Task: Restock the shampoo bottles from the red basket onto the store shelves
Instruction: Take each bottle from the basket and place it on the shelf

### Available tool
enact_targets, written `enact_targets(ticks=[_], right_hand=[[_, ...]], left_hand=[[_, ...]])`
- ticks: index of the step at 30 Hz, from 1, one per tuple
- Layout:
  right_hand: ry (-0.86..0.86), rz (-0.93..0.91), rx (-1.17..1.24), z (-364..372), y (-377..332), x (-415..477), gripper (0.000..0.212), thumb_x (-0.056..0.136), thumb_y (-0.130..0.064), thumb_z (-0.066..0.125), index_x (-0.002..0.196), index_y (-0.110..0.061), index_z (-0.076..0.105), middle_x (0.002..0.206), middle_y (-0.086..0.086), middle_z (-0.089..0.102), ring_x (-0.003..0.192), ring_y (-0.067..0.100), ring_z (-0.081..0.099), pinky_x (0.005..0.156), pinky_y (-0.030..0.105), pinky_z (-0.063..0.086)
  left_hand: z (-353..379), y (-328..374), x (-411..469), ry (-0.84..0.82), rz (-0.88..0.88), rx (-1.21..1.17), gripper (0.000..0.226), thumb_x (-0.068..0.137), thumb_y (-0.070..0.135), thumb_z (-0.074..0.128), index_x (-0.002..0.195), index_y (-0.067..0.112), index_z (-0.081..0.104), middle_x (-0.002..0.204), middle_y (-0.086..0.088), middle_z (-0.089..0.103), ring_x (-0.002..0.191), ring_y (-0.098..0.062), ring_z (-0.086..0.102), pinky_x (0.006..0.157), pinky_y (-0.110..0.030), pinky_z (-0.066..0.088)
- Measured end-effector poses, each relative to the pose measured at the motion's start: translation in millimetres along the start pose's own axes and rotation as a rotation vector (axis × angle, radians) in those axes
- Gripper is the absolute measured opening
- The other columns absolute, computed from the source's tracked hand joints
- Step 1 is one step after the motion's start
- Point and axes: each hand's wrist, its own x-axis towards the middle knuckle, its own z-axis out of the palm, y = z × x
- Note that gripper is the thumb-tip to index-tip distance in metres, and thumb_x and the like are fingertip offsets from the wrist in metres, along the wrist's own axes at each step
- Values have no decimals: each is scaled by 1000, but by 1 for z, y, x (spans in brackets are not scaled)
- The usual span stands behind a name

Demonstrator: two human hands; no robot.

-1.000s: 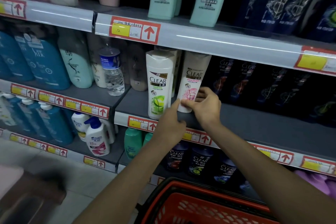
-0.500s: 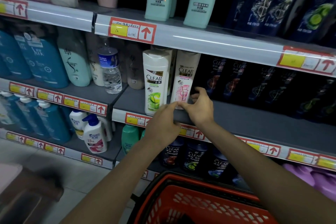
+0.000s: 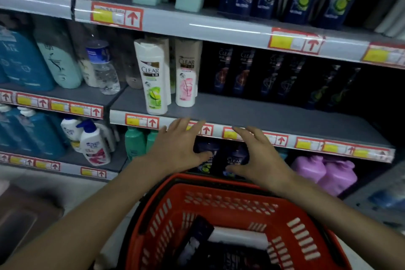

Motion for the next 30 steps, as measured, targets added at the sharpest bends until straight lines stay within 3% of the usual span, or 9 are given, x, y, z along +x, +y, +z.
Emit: enact_targets(ticks=[3,6,7,10,12,16,22,27,30], right_hand=[[-101,-87,-37,5,25,-57,103,77,-43,82,160,-37,22,160,-6,20,148,19,32,118,31,34],[-274,-117,-56,21,49,-105,96,84,-41,77,160,-39,18,157,-13,19,144,9,33,112,10,26],[-333,-118,-72,30,57,-116,93,86,-42,75,159,-39,19,157,-13,21,144,11,34,111,12,29],[-487,-144,-237,59,73,-133,79,89,-41,70,155,-33,27,154,2,31,139,29,42,109,37,44],[-591,-139,-313,75,75,-137,67,93,-40,64,152,-27,34,146,9,40,132,34,48,103,42,48],[-755,-134,-384,100,84,-152,60,95,-29,63,150,-20,40,144,14,44,127,37,50,100,43,48],[-859,-76,-397,112,97,-161,58,96,-20,63,150,-18,42,153,16,38,137,37,45,107,44,45],[-843,-79,-376,115,107,-155,46,96,-20,63,140,-17,52,147,11,48,127,33,54,100,41,50],[-847,-87,-378,118,112,-155,38,97,-19,63,134,-19,58,139,7,56,119,28,60,86,36,49]], left_hand=[[12,16,-20,9,99,59,94,79,81,36,162,40,17,171,-1,16,156,-28,16,123,-54,22],[31,27,-37,10,212,141,87,84,78,36,162,41,22,169,1,22,154,-28,21,124,-54,21],[37,31,-41,-4,241,154,85,86,76,37,161,40,23,169,1,23,154,-27,23,125,-53,20],[60,42,-52,-37,326,151,76,90,71,38,158,37,35,161,3,37,147,-23,34,123,-47,24],[77,52,-60,-72,378,151,68,94,65,43,156,36,41,153,5,45,140,-22,43,118,-42,31],[126,70,-70,-217,429,171,59,99,52,50,154,35,41,147,6,47,133,-21,48,110,-38,37],[201,81,-74,-393,409,261,54,97,39,52,149,31,40,138,1,53,126,-25,53,107,-41,41],[248,91,-61,-422,420,347,59,91,31,62,146,24,43,131,-4,56,120,-28,57,101,-42,44],[271,106,-47,-436,439,355,68,89,20,63,151,20,37,138,-7,52,124,-30,54,104,-42,44]])
